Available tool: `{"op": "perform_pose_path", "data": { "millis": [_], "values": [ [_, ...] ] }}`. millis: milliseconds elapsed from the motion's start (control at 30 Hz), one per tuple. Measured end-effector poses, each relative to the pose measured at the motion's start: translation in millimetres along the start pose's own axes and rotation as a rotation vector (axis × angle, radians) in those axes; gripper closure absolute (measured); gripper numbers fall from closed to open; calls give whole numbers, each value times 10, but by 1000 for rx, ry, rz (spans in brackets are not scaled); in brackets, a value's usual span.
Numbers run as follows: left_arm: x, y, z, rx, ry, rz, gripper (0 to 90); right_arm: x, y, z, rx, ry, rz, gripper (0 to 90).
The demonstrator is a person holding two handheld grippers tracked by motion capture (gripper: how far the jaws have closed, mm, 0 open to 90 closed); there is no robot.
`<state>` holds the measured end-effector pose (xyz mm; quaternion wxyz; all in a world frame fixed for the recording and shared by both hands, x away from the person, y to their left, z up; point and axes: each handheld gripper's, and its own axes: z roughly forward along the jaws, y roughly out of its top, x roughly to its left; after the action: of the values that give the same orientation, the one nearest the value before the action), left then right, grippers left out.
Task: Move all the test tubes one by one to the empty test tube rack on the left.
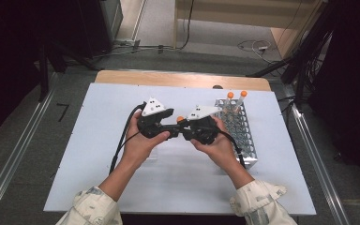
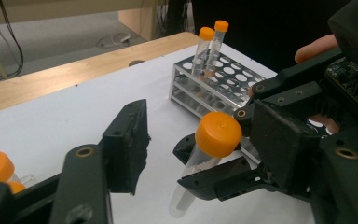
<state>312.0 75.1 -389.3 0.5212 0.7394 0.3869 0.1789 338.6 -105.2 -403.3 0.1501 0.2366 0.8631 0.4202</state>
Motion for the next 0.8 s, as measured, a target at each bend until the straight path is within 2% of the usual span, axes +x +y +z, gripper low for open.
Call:
{"op": "perform_pose_path", "data": {
  "millis": [100, 267, 433, 800],
  "values": [
    [-12, -8, 12, 10, -15, 8, 448, 1, 2, 0, -1, 5, -3, 713],
    [-42, -16, 26, 13, -17, 30, 512, -1, 6, 3, -1, 4, -2, 713],
    [-41, -19, 34, 19, -26, 29, 547, 3, 7, 14, 4, 7, -4, 713],
    [-41, -24, 30, 22, -31, 37, 694, 11, 12, 7, 2, 10, -3, 713]
  ]
}}
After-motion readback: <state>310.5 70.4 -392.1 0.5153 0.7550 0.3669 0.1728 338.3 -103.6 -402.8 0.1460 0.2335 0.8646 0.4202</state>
